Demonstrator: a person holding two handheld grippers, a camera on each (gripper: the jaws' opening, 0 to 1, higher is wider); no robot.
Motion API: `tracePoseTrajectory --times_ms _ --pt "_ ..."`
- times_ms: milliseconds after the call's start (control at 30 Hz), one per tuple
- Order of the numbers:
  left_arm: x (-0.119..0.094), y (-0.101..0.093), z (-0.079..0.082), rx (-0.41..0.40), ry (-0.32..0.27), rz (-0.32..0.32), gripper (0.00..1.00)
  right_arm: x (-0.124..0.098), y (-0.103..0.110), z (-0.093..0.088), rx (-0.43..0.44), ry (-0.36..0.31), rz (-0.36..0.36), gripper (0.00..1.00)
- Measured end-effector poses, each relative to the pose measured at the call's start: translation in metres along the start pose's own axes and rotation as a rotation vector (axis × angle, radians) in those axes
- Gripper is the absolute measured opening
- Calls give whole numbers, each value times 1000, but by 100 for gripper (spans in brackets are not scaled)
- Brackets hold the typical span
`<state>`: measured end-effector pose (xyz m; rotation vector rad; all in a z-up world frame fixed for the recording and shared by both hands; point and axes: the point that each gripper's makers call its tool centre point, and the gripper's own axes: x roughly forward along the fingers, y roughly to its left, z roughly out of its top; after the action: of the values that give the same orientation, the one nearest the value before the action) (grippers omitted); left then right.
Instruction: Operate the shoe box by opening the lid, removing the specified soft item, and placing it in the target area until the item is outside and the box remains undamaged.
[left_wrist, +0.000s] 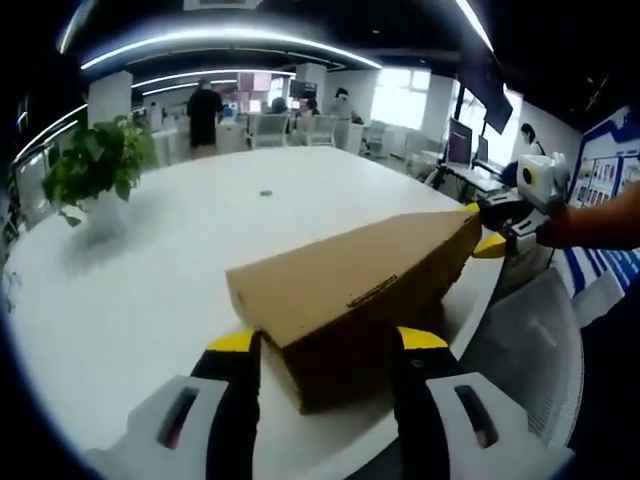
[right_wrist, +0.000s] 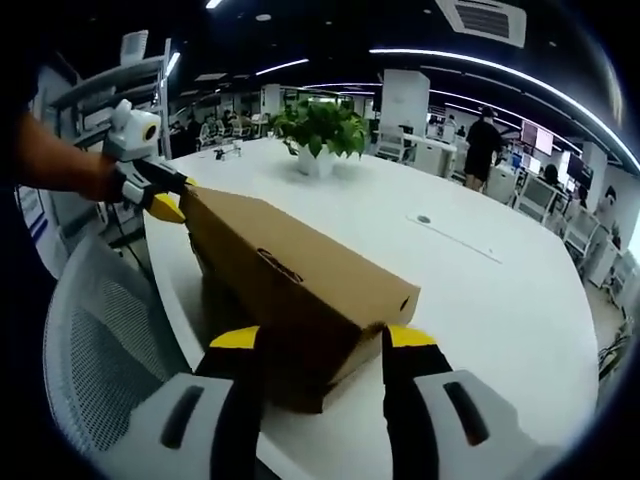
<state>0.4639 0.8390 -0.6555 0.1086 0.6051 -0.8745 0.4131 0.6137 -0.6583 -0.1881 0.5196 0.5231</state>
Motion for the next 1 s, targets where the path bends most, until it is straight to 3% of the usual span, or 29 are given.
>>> tracePoseTrajectory --times_ms 533,667,1000 --pt "-9 5 41 39 -74 33 52 -4 -20 22 -26 -79 -105 27" --pt "-9 4 56 130 -96 45 51 -4 -29 29 -27 -98 -134 22" --pt "-8 10 73 109 -131 43 50 -2 -50 43 -17 -115 -189 10"
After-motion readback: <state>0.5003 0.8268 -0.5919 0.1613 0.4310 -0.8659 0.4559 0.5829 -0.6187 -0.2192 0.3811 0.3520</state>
